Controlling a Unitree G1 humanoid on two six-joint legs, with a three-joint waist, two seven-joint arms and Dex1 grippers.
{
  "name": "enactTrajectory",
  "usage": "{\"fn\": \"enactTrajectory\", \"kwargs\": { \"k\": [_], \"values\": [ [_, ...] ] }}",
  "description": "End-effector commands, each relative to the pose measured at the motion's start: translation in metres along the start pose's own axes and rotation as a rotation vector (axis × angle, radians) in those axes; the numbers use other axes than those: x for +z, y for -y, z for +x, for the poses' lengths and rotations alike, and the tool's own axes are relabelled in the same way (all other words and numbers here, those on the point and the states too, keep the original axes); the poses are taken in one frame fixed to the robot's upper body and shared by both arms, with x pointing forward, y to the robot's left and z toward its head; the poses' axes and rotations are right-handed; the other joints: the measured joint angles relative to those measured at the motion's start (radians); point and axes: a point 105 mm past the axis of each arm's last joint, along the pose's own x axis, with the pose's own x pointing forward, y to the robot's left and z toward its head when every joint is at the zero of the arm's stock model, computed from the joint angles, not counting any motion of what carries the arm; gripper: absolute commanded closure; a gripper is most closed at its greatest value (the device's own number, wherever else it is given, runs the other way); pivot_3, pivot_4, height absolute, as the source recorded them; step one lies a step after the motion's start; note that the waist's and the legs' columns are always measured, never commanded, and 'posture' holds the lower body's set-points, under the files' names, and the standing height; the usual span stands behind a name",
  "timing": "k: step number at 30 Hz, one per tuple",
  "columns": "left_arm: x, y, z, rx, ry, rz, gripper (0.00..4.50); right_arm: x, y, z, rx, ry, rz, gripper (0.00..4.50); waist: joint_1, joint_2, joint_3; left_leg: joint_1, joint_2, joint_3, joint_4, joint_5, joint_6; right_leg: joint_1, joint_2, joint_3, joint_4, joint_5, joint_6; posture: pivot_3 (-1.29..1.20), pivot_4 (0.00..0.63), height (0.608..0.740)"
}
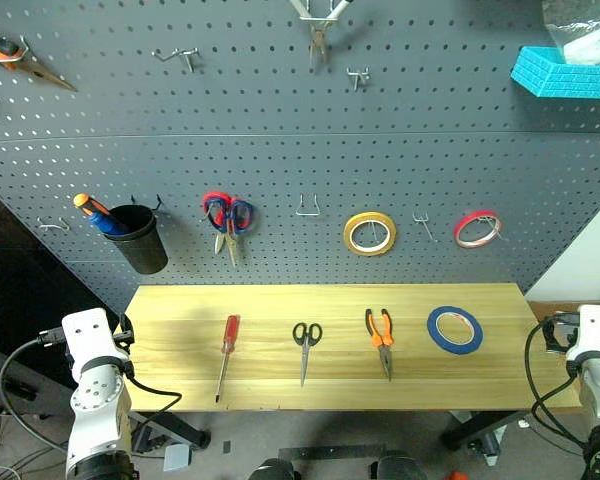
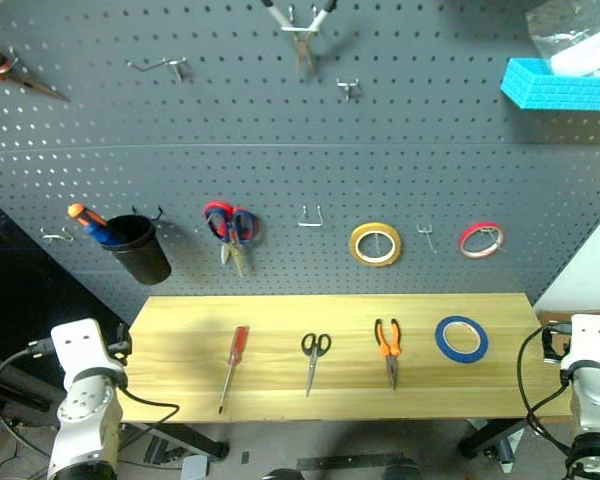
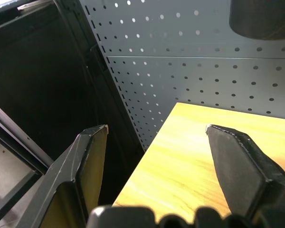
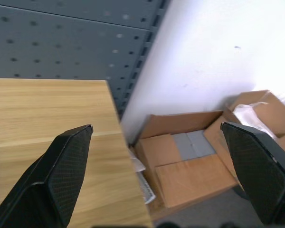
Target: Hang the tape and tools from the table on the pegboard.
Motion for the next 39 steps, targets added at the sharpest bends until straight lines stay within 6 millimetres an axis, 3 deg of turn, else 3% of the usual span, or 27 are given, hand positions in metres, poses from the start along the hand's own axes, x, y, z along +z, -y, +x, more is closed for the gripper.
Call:
{"fn": "enactTrajectory", "kwargs": {
  "k": [1, 11, 19, 26, 31, 34, 36, 39],
  "values": [
    [0.017, -0.011, 0.003, 0.038, 0.084, 0.051, 0.96, 0.015, 0.004, 0.002, -0.007, 0.059, 0.013, 0.0, 0.0, 0.0, 0.0, 0.0, 0.0, 0.0, 0.0, 0.0, 0.0, 0.0, 0.0, 0.0, 0.0, 0.0, 0.0, -0.02, 0.04, 0.74],
    [0.006, -0.024, -0.002, 0.042, 0.037, 0.041, 0.96, 0.016, -0.015, -0.001, 0.104, 0.075, -0.018, 0.0, 0.001, 0.0, 0.0, 0.0, 0.0, 0.0, 0.0, -0.002, 0.003, -0.001, 0.0, 0.001, 0.0, 0.0, 0.0, -0.01, 0.051, 0.74],
    [0.027, -0.015, -0.018, -0.075, 0.143, 0.067, 0.96, 0.03, -0.064, -0.033, 0.409, 0.144, -0.083, 0.0, 0.008, -0.003, 0.023, 0.0, 0.001, 0.0, 0.001, -0.003, 0.004, -0.002, 0.001, 0.001, 0.0, 0.0, 0.0, -0.05, 0.096, 0.74],
    [0.053, 0.067, -0.039, -0.517, 0.219, 0.1, 0.96, 0.056, -0.115, -0.078, 0.659, 0.169, -0.144, 0.0, 0.015, 0.004, 0.072, -0.005, 0.002, 0.0, 0.002, -0.003, 0.004, -0.004, 0.001, 0.0, 0.0, 0.001, 0.0, -0.08, 0.177, 0.74],
    [0.073, 0.105, -0.057, -0.753, 0.227, 0.107, 0.96, 0.074, -0.132, -0.089, 0.685, 0.152, -0.155, 0.0, 0.012, -0.001, 0.116, -0.009, 0.003, 0.0, 0.001, -0.003, 0.004, -0.008, 0.001, 0.0, 0.0, 0.002, -0.002, -0.08, 0.224, 0.74],
    [0.092, 0.143, -0.094, -1.113, 0.241, 0.121, 0.96, 0.078, -0.14, -0.091, 0.693, 0.083, -0.182, 0.0, 0.006, -0.002, 0.141, -0.021, 0.003, 0.0, 0.002, -0.003, 0.003, -0.021, 0.002, 0.0, 0.002, 0.003, -0.004, -0.09, 0.267, 0.74],
    [0.099, 0.157, -0.117, -1.306, 0.249, 0.156, 0.96, 0.08, -0.145, -0.091, 0.704, 0.053, -0.198, 0.0, 0.001, -0.001, 0.155, -0.025, 0.004, 0.001, 0.003, -0.001, 0.0, -0.025, 0.002, 0.0, 0.002, 0.005, -0.004, -0.1, 0.283, 0.74],
    [0.112, 0.169, -0.133, -1.487, 0.266, 0.201, 0.96, 0.084, -0.153, -0.084, 0.712, 0.025, -0.227, 0.0, -0.009, -0.001, 0.184, -0.026, 0.013, 0.004, 0.002, -0.001, 0.0, -0.025, 0.003, 0.0, 0.001, 0.005, -0.005, -0.1, 0.298, 0.74]
  ]
}}
